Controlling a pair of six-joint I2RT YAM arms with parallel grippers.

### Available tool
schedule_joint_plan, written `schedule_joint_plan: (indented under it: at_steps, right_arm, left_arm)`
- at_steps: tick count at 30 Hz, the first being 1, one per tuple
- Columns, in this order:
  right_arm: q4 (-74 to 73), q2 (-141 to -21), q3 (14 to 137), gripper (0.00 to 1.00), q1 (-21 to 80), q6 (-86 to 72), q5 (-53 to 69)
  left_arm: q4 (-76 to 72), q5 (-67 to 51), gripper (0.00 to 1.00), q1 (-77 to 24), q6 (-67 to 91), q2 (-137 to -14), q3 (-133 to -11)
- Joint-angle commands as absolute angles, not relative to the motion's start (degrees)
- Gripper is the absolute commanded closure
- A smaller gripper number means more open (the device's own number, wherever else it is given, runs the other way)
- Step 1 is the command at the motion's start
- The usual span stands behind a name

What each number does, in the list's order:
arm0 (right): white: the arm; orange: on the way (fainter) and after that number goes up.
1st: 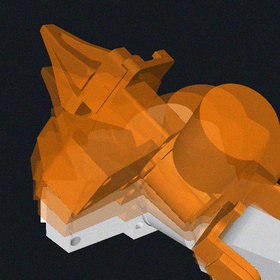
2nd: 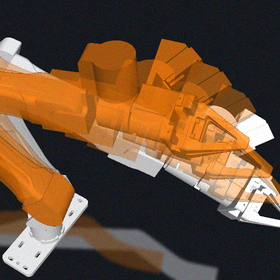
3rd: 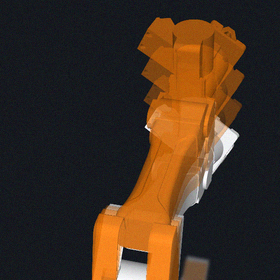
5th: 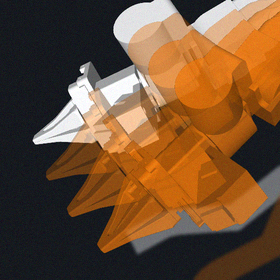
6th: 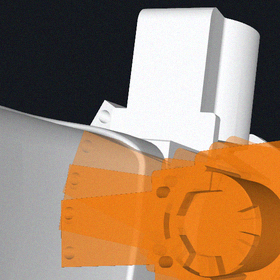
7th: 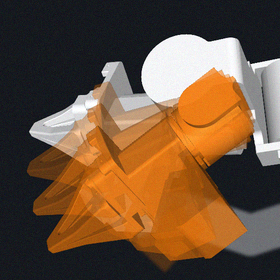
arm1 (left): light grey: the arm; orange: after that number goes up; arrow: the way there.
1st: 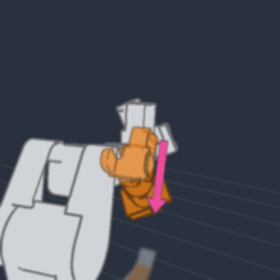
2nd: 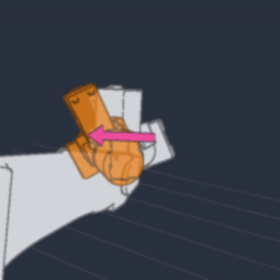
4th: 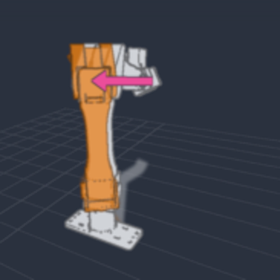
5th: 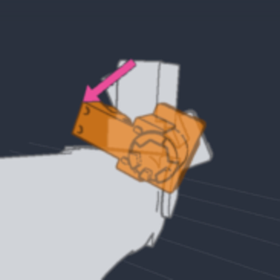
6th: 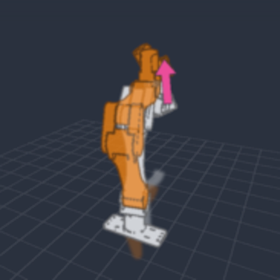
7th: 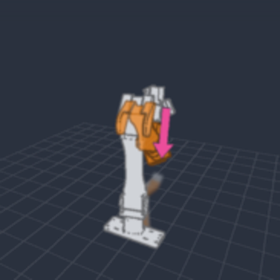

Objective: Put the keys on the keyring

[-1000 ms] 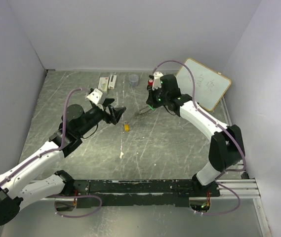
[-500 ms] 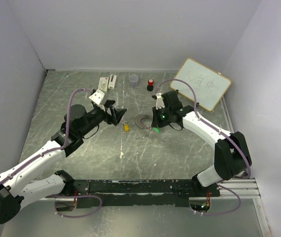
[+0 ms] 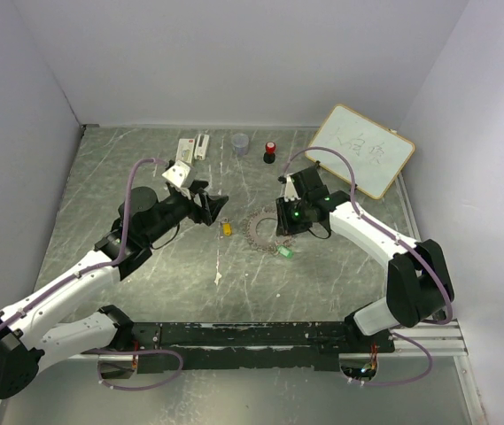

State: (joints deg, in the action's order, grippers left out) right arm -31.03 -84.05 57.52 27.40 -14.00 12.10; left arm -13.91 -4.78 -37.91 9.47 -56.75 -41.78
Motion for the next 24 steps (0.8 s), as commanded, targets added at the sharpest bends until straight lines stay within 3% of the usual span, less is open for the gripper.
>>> schedule_joint_plan:
  at_steps: [1, 24]
  right_arm:
    - [-31.80, -82.79, 59.00, 0.73, 27.50, -13.98, 10.83]
    - [-18.49, -102.56, 66.76, 0.63, 35.71, -7.64, 14.03]
  left_arm:
    - [-15.44, -5.68, 0.21, -37.49, 9.54, -56.67, -41.98]
    - [-10.87, -1.70, 0.20, -37.14, 7.27, -53.62, -41.83]
